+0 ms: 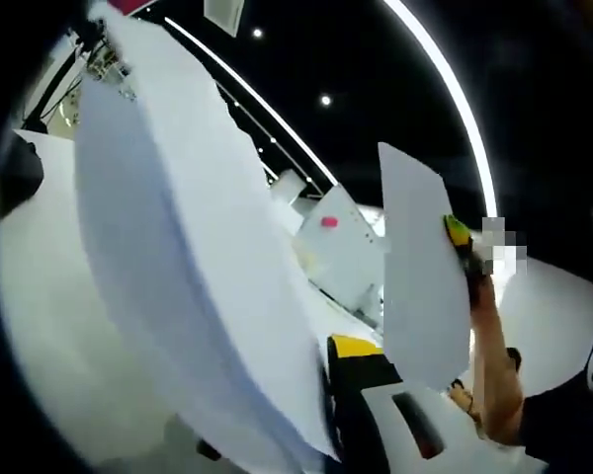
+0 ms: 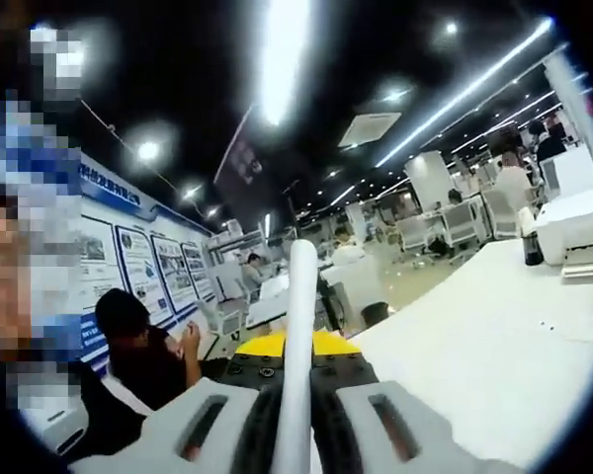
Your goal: Organize the stack of printing papers by aligning and flattening the scattered papers on the table
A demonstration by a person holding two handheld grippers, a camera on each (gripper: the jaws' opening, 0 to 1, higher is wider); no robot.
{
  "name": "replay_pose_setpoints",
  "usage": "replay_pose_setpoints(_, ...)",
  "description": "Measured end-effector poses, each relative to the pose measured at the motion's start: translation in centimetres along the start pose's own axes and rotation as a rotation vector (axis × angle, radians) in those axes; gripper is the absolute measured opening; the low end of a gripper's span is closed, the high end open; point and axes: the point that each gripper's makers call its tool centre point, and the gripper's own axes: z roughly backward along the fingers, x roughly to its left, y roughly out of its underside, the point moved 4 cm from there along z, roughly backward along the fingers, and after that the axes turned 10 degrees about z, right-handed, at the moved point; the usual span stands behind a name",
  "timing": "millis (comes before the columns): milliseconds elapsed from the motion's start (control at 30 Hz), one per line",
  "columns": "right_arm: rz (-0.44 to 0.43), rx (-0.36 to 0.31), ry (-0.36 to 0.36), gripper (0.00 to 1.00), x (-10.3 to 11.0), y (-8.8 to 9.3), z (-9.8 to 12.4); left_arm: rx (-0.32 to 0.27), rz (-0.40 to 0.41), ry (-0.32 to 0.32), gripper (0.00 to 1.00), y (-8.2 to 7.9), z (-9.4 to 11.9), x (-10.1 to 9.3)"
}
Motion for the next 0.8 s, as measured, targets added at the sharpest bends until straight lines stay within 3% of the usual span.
replay_pose_setpoints(167,-0.026,0.051,0.065,0.03,-3.0,1.9,-1.1,0.002,-0.007,0.022,0.15,0.0,0.0,-0.3)
replay_pose_setpoints(267,-0.053,0.066,0.067,0.03,-4.4,2.4,-1.3,0.004,-0.011,0.033,0.17,0.1,0.1,-0.5)
replay_pose_setpoints(367,-0.113,0.04,0.037,0.03,-5.1,2.4,-1.2,0.005,-0.008,0.042,0.17,0.0,0.1,-0.5)
replay_pose_setpoints(500,-0.28,-0.024,-0.046,0.03,-4.9,1.8,-0.6,0.007,-0.007,0.049,0.18,0.0,0.1,-0.6)
replay_pose_setpoints(733,-0.267,-0.048,-0.085,0.03,-4.6,0.9,-0.4,0.024,-0.011,0.048,0.18,0.2,0.0,-0.5)
replay_pose_setpoints(800,-0.317,-0.046,-0.119,0.03,-4.7,0.9,-0.4,0.026,-0.011,0.049,0.18,0.2,-0.1,-0.5)
